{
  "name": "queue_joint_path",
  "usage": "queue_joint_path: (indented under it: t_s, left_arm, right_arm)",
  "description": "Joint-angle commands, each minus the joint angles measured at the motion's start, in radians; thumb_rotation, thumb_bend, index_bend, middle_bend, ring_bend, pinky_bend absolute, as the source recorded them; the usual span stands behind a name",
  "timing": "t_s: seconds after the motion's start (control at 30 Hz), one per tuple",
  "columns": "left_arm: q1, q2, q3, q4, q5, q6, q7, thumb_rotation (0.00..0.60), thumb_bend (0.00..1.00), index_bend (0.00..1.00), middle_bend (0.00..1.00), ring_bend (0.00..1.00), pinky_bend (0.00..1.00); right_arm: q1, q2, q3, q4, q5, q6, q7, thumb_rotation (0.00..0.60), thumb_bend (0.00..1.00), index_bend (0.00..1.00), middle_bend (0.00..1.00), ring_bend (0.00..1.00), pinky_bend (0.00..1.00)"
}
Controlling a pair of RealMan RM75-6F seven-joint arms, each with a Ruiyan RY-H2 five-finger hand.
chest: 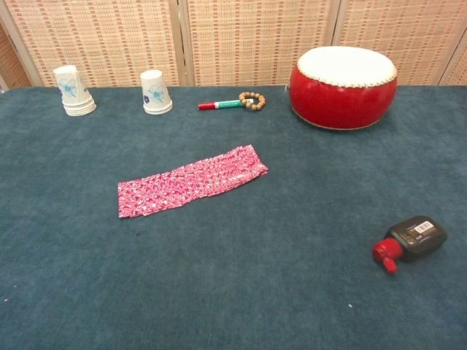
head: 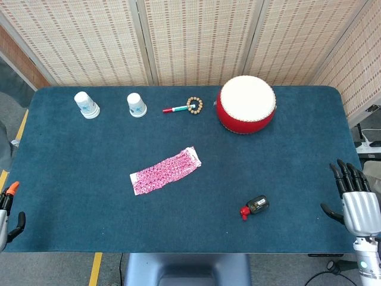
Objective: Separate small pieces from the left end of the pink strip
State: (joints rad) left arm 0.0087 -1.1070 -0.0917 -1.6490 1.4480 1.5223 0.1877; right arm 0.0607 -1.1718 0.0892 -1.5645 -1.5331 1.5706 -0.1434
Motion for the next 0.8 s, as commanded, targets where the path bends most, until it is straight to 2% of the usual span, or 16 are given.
queue_joint_path:
  t_s: [0.03,0.27,0.37,0.43,0.5,0.63,0.8]
  left_arm:
    - [-0.005,-0.002,0.0,0.007,-0.018,-0.003,0.002,0.6,0.52,0.06,0.15,0.23,0.41]
    - [-0.013,-0.002,0.007,0.005,-0.022,-0.017,0.01,0.6,0.52,0.04,0.2,0.25,0.41]
    - [-0.027,-0.015,0.002,0.009,-0.026,-0.025,0.028,0.6,0.6,0.0,0.44,0.45,0.49]
    - [-0.105,-0.016,-0.011,0.017,-0.027,-0.131,0.078,0.6,0.69,0.0,0.62,0.6,0.55]
    - [-0.148,-0.016,-0.023,0.015,-0.041,-0.19,0.103,0.6,0.75,0.0,0.69,0.66,0.57]
    - [-0.235,-0.031,-0.042,-0.002,-0.072,-0.3,0.164,0.6,0.8,0.0,0.71,0.69,0.58]
    - [-0.324,-0.066,-0.062,0.004,-0.135,-0.411,0.222,0.6,0.8,0.0,0.72,0.69,0.58]
  right_arm:
    - [0.001,0.0,0.0,-0.003,0.003,-0.004,-0.001,0.6,0.05,0.0,0.0,0.0,0.13]
    - [0.0,0.008,-0.004,-0.013,0.011,-0.017,-0.001,0.6,0.05,0.0,0.0,0.0,0.13]
    - [0.003,0.011,-0.008,-0.02,0.004,-0.022,0.011,0.6,0.05,0.0,0.0,0.0,0.13]
    - [0.007,0.004,0.001,-0.005,0.001,-0.016,0.018,0.6,0.05,0.0,0.0,0.0,0.13]
    - [0.007,0.002,0.003,-0.001,0.004,-0.013,0.019,0.6,0.05,0.0,0.0,0.0,0.13]
    - [-0.002,0.007,0.001,-0.009,0.002,0.0,0.019,0.6,0.12,0.0,0.0,0.0,0.13]
    - [-0.007,0.015,0.001,-0.015,-0.015,0.02,0.042,0.6,0.19,0.0,0.0,0.0,0.13]
